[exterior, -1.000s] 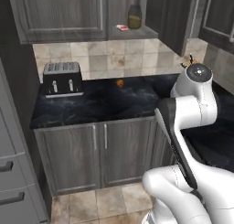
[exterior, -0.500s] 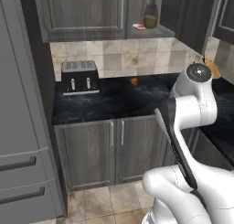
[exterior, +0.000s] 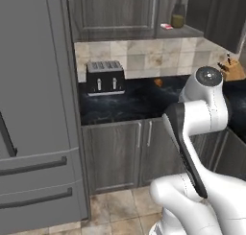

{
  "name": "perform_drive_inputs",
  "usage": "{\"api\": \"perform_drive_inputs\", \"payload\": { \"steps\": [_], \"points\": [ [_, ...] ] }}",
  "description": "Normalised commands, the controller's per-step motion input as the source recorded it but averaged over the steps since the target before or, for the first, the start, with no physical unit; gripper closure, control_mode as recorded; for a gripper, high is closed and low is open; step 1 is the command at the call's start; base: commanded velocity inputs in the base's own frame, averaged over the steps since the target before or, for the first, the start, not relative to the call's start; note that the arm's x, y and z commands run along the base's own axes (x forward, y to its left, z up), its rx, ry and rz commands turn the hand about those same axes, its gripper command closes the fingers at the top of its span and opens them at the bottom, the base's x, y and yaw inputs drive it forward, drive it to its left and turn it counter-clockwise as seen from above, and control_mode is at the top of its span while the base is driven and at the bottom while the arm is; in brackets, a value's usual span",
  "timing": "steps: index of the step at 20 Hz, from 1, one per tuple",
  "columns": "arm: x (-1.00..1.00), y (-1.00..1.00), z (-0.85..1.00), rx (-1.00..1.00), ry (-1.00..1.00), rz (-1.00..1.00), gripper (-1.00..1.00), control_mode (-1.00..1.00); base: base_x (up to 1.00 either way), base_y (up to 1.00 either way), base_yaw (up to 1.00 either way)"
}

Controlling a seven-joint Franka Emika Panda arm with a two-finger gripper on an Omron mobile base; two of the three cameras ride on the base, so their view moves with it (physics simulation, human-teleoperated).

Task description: Pick the bar and boxed food from the counter and place them in the cabinets closest to them.

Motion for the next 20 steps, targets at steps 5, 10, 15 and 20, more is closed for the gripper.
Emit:
{"api": "perform_drive_inputs", "payload": {
  "steps": [5,10,15,20],
  "points": [
    [0.00,0.00,0.00,0.00,0.00,0.00,-1.00,1.00,-0.36,0.62,0.00],
    [0.00,0.00,0.00,0.00,0.00,0.00,-1.00,1.00,-0.23,0.48,0.00],
    [0.00,0.00,0.00,0.00,0.00,0.00,-1.00,1.00,-0.01,0.03,-0.01],
    [0.00,0.00,0.00,0.00,0.00,0.00,-1.00,1.00,-0.09,-0.05,-0.21]
  ]
}}
